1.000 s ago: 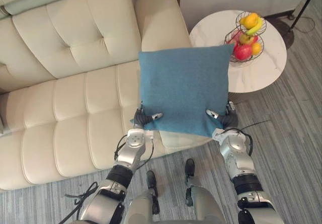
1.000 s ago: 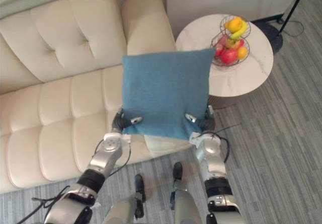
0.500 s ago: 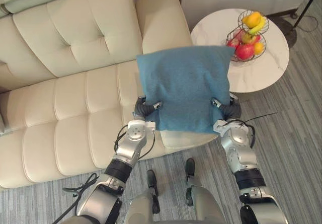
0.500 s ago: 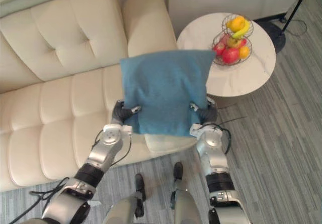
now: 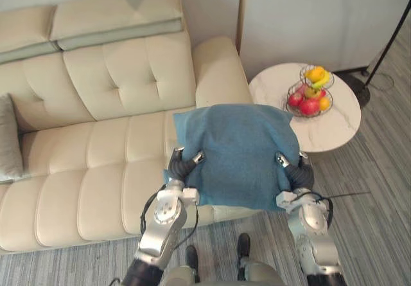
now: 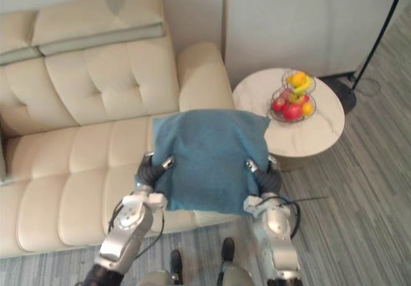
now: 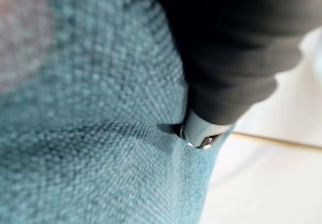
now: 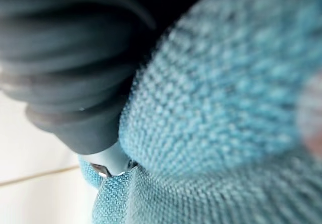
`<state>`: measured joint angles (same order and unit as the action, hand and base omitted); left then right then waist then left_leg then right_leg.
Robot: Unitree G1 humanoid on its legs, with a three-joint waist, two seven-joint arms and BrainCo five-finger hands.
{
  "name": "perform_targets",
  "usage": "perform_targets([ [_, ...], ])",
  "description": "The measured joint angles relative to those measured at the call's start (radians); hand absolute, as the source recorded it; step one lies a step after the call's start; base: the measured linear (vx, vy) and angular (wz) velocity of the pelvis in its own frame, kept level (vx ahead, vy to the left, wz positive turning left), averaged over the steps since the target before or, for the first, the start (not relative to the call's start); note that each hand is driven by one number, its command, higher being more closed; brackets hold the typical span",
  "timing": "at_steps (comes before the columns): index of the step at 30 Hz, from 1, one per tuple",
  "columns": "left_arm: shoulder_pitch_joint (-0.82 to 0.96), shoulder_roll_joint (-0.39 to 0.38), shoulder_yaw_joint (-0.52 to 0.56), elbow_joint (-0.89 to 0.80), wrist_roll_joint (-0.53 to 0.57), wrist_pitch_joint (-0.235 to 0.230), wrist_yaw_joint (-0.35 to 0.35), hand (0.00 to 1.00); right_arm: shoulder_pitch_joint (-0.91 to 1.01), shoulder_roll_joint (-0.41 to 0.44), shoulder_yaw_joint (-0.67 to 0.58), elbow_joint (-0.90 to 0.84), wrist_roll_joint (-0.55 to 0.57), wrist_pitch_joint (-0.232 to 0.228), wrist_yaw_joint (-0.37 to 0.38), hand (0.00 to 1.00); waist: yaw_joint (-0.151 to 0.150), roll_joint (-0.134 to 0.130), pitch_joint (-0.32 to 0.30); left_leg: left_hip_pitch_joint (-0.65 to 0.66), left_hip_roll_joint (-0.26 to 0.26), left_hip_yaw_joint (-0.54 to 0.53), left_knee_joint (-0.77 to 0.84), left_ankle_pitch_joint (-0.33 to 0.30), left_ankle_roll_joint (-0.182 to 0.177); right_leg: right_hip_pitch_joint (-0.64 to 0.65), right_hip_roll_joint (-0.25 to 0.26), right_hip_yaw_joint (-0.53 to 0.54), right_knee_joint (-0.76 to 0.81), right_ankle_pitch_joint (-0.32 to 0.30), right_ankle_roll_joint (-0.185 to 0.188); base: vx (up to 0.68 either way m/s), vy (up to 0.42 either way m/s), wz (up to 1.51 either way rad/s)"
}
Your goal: Pick up cushions and gather them together orderly.
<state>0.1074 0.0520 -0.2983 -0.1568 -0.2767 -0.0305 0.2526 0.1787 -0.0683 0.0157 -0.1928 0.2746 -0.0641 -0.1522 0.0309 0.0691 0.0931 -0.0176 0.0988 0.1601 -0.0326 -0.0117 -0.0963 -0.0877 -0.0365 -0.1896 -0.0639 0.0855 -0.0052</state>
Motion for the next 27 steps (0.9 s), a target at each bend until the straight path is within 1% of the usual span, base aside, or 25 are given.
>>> perform_targets([
  [3,0.078,0.000,0.017,-0.068,0.000,-0.011,-0.020,1.00,0.058,0.018,0.027,-0.044,-0.001,-0.020,0.022,1.00,0.006,-0.001,-0.026,0.019,0.002,-0.020,0.003,-0.007,-0.002,0.035,0.002,-0.015,-0.001,-0.014,0.001,-0.01,0.003,0.20],
  [4,0.104,0.000,0.024,-0.088,-0.001,-0.012,-0.024,1.00,0.077,0.024,0.038,-0.063,-0.003,-0.021,0.028,1.00,0.008,-0.001,-0.036,0.021,0.003,-0.025,0.006,-0.014,-0.003,0.044,0.002,-0.020,-0.004,-0.024,0.010,-0.02,-0.004,0.17],
  [6,0.152,0.001,0.032,-0.119,-0.003,-0.018,-0.027,1.00,0.110,0.027,0.060,-0.088,-0.023,-0.029,0.038,1.00,0.013,0.000,-0.055,0.021,0.004,-0.035,0.019,-0.027,0.004,0.059,0.003,-0.028,-0.010,-0.025,0.010,0.00,-0.002,0.12],
  [7,0.180,0.001,0.036,-0.129,-0.003,-0.026,-0.036,1.00,0.122,0.027,0.069,-0.096,-0.041,-0.032,0.045,1.00,0.021,0.001,-0.065,0.023,0.005,-0.036,0.021,-0.030,0.002,0.064,0.003,-0.029,-0.010,-0.026,0.010,0.03,-0.001,0.07],
  [10,0.217,0.001,0.036,-0.130,-0.031,-0.031,-0.047,1.00,0.143,0.027,0.070,-0.099,-0.080,-0.037,0.055,1.00,0.030,-0.001,-0.064,0.028,0.006,-0.069,0.063,-0.037,-0.004,0.100,-0.001,-0.067,0.000,-0.042,0.011,0.01,-0.001,0.33],
  [11,0.226,0.001,0.034,-0.129,-0.037,-0.031,-0.054,1.00,0.147,0.026,0.070,-0.099,-0.081,-0.039,0.054,1.00,0.029,-0.006,-0.059,0.003,0.004,-0.102,0.116,-0.053,-0.002,0.103,-0.009,-0.102,0.029,-0.057,0.005,-0.02,0.009,0.60],
  [12,0.227,0.002,0.034,-0.128,-0.039,-0.031,-0.055,1.00,0.147,0.026,0.070,-0.099,-0.082,-0.041,0.054,1.00,0.028,-0.007,-0.058,-0.009,0.001,-0.116,0.134,-0.056,0.000,0.102,-0.012,-0.116,0.037,-0.065,0.006,-0.06,0.025,0.82],
  [13,0.226,0.001,0.034,-0.127,-0.041,-0.031,-0.058,1.00,0.147,0.025,0.069,-0.099,-0.086,-0.045,0.052,1.00,0.030,-0.009,-0.057,-0.046,-0.004,-0.146,0.175,-0.068,-0.003,0.094,-0.018,-0.144,0.062,-0.085,0.013,-0.08,0.028,0.87],
  [14,0.224,0.002,0.035,-0.127,-0.041,-0.031,-0.059,1.00,0.139,0.025,0.067,-0.097,-0.108,-0.047,0.047,1.00,0.031,-0.019,-0.050,-0.075,-0.005,-0.171,0.180,-0.076,0.010,0.085,-0.032,-0.185,0.073,-0.092,0.012,-0.08,0.039,0.88],
  [15,0.223,0.002,0.035,-0.127,-0.041,-0.031,-0.059,1.00,0.136,0.025,0.065,-0.096,-0.114,-0.047,0.046,1.00,0.031,-0.024,-0.045,-0.082,-0.003,-0.168,0.183,-0.081,0.020,0.085,-0.039,-0.193,0.070,-0.088,0.004,-0.08,0.081,0.79],
  [16,0.221,0.002,0.034,-0.126,-0.041,-0.032,-0.060,1.00,0.132,0.024,0.062,-0.096,-0.120,-0.048,0.041,1.00,0.030,-0.029,-0.041,-0.108,0.006,-0.129,0.212,-0.093,0.050,0.082,-0.056,-0.225,0.066,-0.088,-0.001,-0.07,0.122,0.83],
  [17,0.217,0.002,0.031,-0.118,-0.043,-0.032,-0.060,1.00,0.121,0.021,0.062,-0.090,-0.120,-0.048,0.029,1.00,0.028,-0.049,-0.030,-0.147,0.024,-0.080,0.251,-0.096,0.075,0.070,-0.090,-0.251,0.086,-0.099,0.006,-0.07,0.186,0.94],
  [18,0.216,0.002,0.033,-0.104,-0.051,-0.032,-0.059,1.00,0.097,0.020,0.063,-0.066,-0.123,-0.048,0.022,1.00,0.028,-0.065,-0.020,-0.159,0.046,-0.038,0.262,-0.095,0.076,0.062,-0.133,-0.258,0.110,-0.111,0.029,-0.04,0.183,0.68],
  [19,0.216,0.002,0.032,-0.098,-0.053,-0.032,-0.059,1.00,0.091,0.019,0.063,-0.059,-0.123,-0.048,0.019,1.00,0.028,-0.066,-0.019,-0.160,0.056,-0.026,0.262,-0.095,0.076,0.062,-0.147,-0.259,0.116,-0.112,0.035,0.01,0.260,0.39],
  [20,0.221,-0.006,0.024,-0.083,-0.062,-0.032,-0.056,1.00,0.084,0.007,0.063,-0.052,-0.136,-0.048,0.006,1.00,0.033,-0.050,-0.029,-0.156,0.104,-0.003,0.248,-0.080,0.046,0.056,-0.175,-0.262,0.130,-0.112,0.076,0.06,0.337,0.16],
  [21,0.222,-0.012,0.021,-0.078,-0.063,-0.032,-0.056,1.00,0.082,-0.001,0.062,-0.050,-0.148,-0.048,0.001,1.00,0.034,-0.033,-0.040,-0.153,0.127,-0.008,0.230,-0.063,0.020,0.054,-0.177,-0.261,0.127,-0.107,0.097,0.09,0.370,0.10],
  [22,0.222,-0.013,0.021,-0.077,-0.063,-0.033,-0.056,1.00,0.081,-0.003,0.062,-0.049,-0.149,-0.048,0.000,1.00,0.034,-0.029,-0.042,-0.152,0.130,-0.009,0.224,-0.060,0.016,0.053,-0.177,-0.261,0.127,-0.106,0.101,0.13,0.428,-0.01],
  [23,0.216,-0.025,0.014,-0.053,-0.069,-0.034,-0.056,1.00,0.070,-0.015,0.056,-0.026,-0.158,-0.048,-0.012,1.00,0.031,-0.006,-0.062,-0.135,0.146,0.000,0.179,-0.012,-0.090,0.057,-0.192,-0.255,0.105,-0.080,0.147,0.13,0.343,0.01],
  [24,0.212,-0.015,0.014,-0.042,-0.072,-0.034,-0.056,1.00,0.068,-0.001,0.057,-0.005,-0.158,-0.045,-0.015,1.00,0.027,-0.024,-0.074,-0.126,0.110,0.016,0.176,-0.008,-0.071,0.060,-0.218,-0.233,0.091,-0.068,0.161,0.19,0.392,0.05],
  [25,0.209,0.006,0.013,-0.041,-0.074,-0.036,-0.056,1.00,0.068,0.023,0.055,0.012,-0.161,-0.044,-0.016,1.00,0.025,-0.072,-0.075,-0.129,0.059,0.028,0.185,-0.023,-0.048,0.068,-0.255,-0.198,0.063,-0.029,0.172,0.18,0.343,0.09],
  [26,0.193,0.023,0.010,-0.034,-0.073,-0.035,-0.056,1.00,0.068,0.033,0.046,0.015,-0.186,-0.038,-0.018,1.00,0.024,-0.101,-0.072,-0.155,0.030,0.034,0.249,-0.068,-0.021,0.071,-0.289,-0.184,0.058,0.013,0.188,0.17,0.344,0.07],
  [27,0.185,0.024,0.007,-0.026,-0.073,-0.035,-0.056,1.00,0.068,0.040,0.042,0.014,-0.196,-0.035,-0.020,1.00,0.026,-0.103,-0.071,-0.170,0.026,0.034,0.294,-0.097,-0.010,0.071,-0.299,-0.179,0.064,0.034,0.188,0.12,0.372,0.03],
])
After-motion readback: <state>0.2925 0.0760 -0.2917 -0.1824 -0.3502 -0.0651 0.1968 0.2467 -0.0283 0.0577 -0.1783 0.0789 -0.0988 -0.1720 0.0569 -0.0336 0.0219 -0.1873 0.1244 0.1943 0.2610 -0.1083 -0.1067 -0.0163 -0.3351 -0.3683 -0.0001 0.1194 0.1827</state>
